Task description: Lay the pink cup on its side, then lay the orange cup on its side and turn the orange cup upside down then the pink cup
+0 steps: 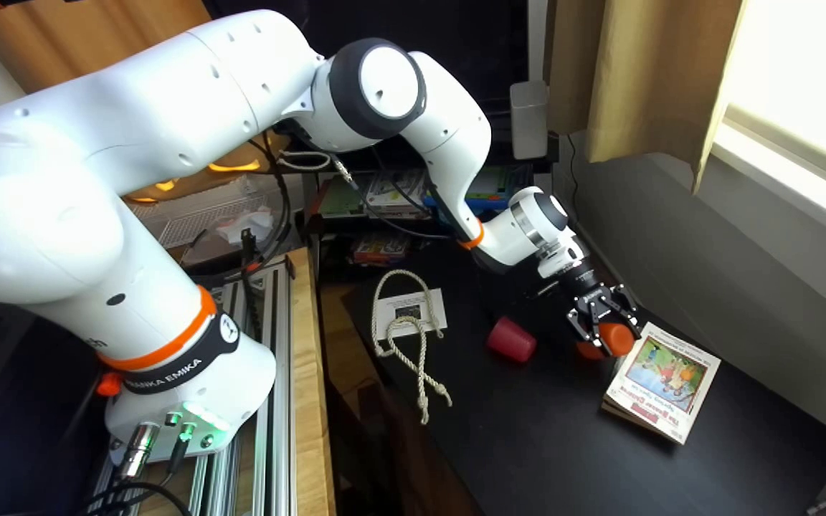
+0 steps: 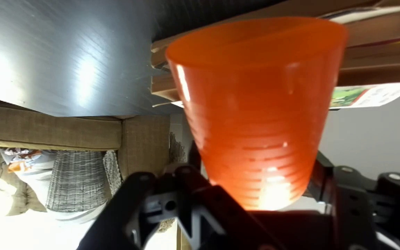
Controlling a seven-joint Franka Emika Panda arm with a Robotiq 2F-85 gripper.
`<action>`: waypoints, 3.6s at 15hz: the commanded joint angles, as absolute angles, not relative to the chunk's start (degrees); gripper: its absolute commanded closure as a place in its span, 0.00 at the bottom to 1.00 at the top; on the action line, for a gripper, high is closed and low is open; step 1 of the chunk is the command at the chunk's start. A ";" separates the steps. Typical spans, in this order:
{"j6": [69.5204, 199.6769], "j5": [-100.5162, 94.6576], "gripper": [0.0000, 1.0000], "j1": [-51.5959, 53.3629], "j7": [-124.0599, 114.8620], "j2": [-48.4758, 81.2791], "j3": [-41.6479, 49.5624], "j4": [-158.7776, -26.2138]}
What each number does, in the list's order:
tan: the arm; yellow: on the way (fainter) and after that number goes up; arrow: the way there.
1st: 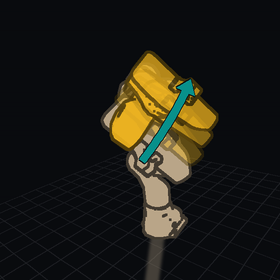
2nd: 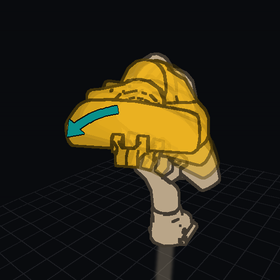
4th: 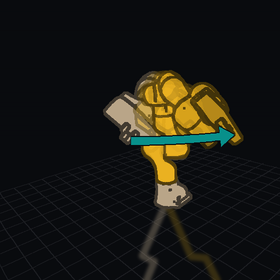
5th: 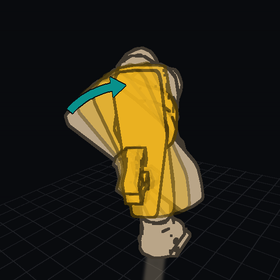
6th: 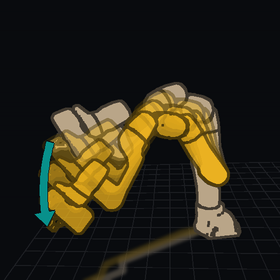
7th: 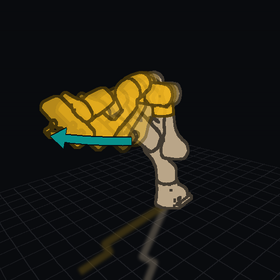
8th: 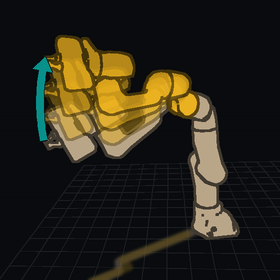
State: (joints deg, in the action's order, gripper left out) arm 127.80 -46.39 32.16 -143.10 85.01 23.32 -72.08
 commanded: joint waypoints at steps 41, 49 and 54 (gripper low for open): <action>120.77 -47.68 0.00 11.04 -121.59 72.27 -1.30 -74.69; 136.44 -41.61 0.00 3.91 -108.03 64.26 -6.06 -88.31; 145.64 -27.09 0.00 1.10 -90.53 60.97 -6.14 -97.48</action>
